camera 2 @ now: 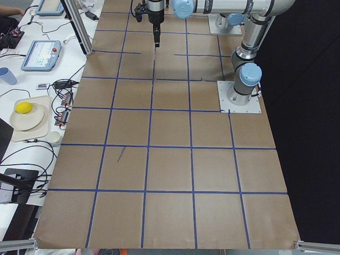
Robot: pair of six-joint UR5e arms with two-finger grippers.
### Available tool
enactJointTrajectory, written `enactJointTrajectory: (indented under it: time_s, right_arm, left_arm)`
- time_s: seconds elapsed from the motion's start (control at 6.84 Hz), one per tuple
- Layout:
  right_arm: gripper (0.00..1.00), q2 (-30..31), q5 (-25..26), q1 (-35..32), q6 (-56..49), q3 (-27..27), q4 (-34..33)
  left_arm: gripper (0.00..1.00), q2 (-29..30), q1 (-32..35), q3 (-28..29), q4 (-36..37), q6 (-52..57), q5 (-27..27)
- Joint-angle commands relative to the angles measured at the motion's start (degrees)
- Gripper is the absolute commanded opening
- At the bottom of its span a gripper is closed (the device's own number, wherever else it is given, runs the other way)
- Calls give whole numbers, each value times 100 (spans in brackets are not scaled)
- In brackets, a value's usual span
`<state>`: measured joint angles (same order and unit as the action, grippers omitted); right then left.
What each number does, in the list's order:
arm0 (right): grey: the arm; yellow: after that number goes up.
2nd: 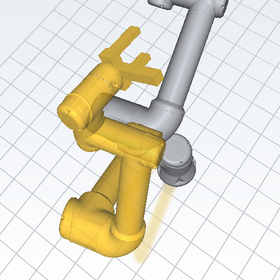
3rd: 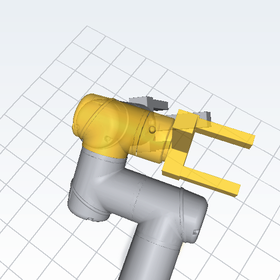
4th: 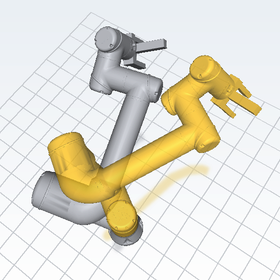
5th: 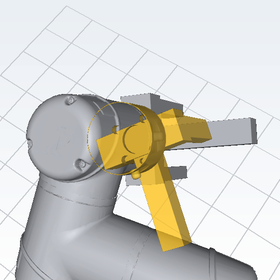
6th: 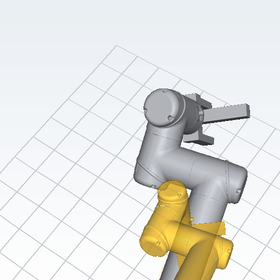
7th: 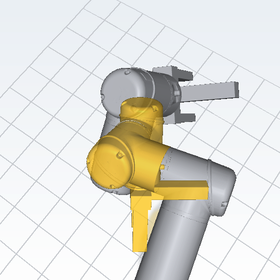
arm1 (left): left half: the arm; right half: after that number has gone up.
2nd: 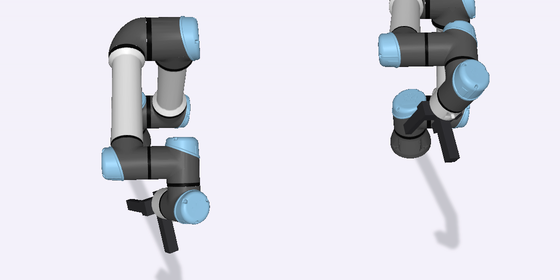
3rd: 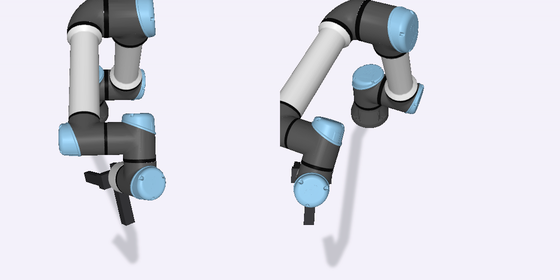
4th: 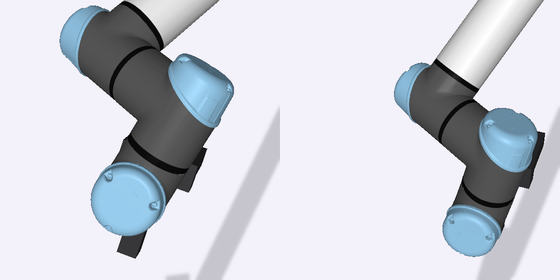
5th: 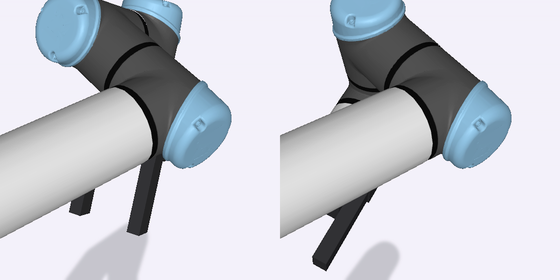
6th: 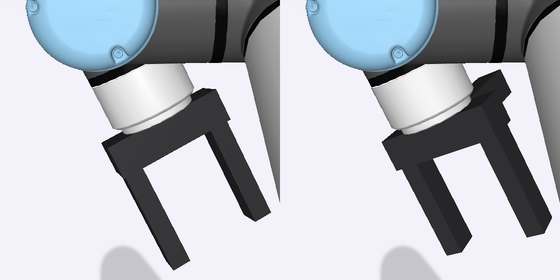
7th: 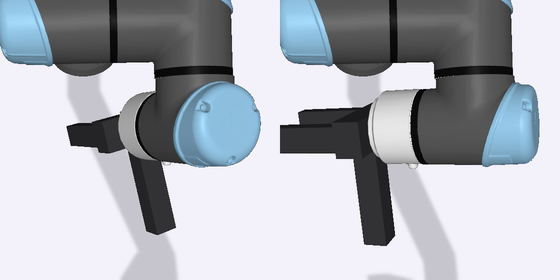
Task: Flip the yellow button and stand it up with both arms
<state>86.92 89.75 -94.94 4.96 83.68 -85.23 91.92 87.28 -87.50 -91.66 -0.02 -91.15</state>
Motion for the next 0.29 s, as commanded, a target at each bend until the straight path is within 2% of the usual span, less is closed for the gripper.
enactJointTrajectory:
  time_s: [0.0,0.15]
  right_arm:
    - [99,9,-1,-6,31,-1,6]
    - [99,9,-10,-6,22,-1,-2]
  left_arm:
    - [100,-78,-9,-4,-167,10,106]
    - [100,-78,-9,-4,-168,-7,115]
